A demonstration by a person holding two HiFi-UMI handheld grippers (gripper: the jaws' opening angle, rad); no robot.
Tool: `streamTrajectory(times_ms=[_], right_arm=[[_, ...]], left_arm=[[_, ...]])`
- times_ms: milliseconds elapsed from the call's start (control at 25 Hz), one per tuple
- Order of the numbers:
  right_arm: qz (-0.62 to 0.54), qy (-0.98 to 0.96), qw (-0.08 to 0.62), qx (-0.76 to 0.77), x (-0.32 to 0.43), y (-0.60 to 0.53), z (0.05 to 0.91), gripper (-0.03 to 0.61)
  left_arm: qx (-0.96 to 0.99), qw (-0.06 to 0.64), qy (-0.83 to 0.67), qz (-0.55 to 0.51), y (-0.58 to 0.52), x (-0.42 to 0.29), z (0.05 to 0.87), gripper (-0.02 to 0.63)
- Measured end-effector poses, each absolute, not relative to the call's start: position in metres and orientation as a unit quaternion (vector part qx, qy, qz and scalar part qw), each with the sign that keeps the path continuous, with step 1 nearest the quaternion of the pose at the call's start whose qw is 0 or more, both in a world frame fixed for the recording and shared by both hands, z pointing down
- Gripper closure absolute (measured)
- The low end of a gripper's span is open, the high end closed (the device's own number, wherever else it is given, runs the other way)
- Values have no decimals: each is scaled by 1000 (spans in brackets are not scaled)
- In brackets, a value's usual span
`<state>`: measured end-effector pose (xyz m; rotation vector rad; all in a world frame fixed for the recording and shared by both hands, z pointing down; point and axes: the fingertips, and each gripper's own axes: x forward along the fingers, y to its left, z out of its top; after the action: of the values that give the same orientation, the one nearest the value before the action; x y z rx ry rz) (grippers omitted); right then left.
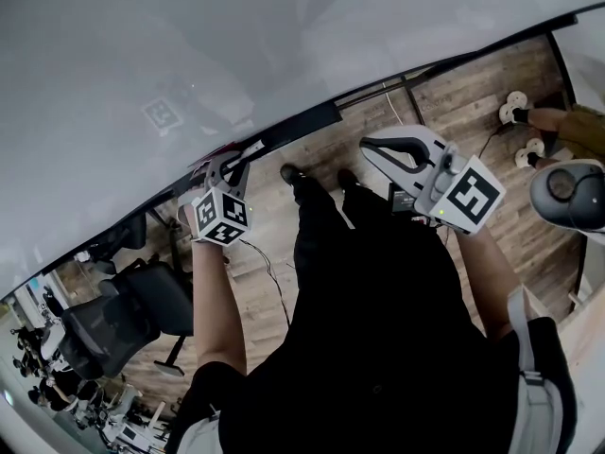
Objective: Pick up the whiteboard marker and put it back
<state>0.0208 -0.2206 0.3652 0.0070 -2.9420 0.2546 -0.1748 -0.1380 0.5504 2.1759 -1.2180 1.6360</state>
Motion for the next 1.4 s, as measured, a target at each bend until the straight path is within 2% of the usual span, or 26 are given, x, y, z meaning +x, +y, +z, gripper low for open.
streamTrajectory(times_ms=[1400], right_arm=[[89,-992,89,6,23,-221,367,557]], left_arm=[[729,101,-399,547,-144,-174,557,537]])
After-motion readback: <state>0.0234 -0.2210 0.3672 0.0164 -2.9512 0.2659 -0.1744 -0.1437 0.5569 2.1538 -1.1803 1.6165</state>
